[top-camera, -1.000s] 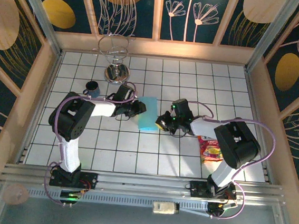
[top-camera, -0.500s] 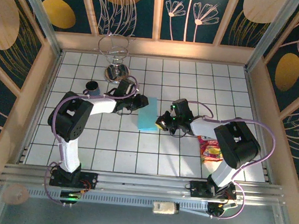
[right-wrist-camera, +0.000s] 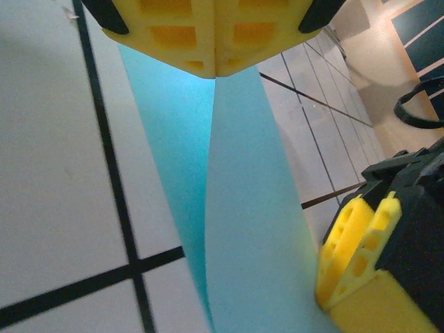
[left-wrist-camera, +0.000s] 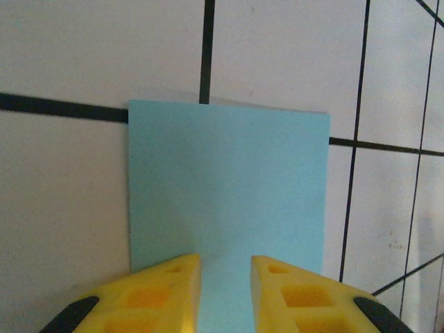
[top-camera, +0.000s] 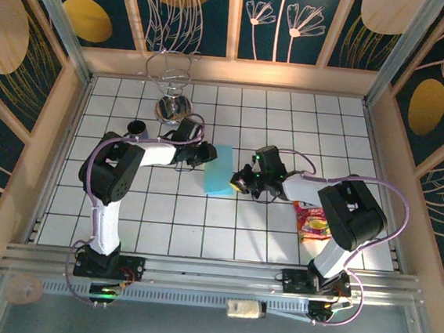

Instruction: Fold a paper plane with a square sheet of paper (pick it up from the middle)

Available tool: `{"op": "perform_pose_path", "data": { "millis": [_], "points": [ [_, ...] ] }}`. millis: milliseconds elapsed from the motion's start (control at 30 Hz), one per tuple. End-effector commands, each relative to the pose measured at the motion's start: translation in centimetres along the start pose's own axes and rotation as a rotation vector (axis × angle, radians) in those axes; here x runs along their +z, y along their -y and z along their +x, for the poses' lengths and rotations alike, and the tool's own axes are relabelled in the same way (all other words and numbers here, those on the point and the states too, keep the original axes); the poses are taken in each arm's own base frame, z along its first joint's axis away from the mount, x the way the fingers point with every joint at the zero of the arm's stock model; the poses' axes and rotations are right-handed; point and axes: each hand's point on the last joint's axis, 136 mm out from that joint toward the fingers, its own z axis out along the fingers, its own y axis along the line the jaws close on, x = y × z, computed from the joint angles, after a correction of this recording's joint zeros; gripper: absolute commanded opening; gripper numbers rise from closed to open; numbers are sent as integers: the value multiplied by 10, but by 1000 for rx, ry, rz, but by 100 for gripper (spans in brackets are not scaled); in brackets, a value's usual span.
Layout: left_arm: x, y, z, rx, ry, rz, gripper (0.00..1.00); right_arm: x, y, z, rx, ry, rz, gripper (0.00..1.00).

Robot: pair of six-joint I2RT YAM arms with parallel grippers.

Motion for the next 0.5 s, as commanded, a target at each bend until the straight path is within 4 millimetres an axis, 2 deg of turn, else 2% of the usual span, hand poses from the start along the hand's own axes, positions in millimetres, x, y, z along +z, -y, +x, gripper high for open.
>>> {"op": "perform_pose_path", "data": {
  "millis": [0,467],
  "points": [
    [4,-16,6,-10,-30,-53,25,6,-19,0,-56,-21,-35,0],
    [1,-12,8,-8,-33,-40,25,40,-46,-14,-91,-25,-93,0]
  ]
}}
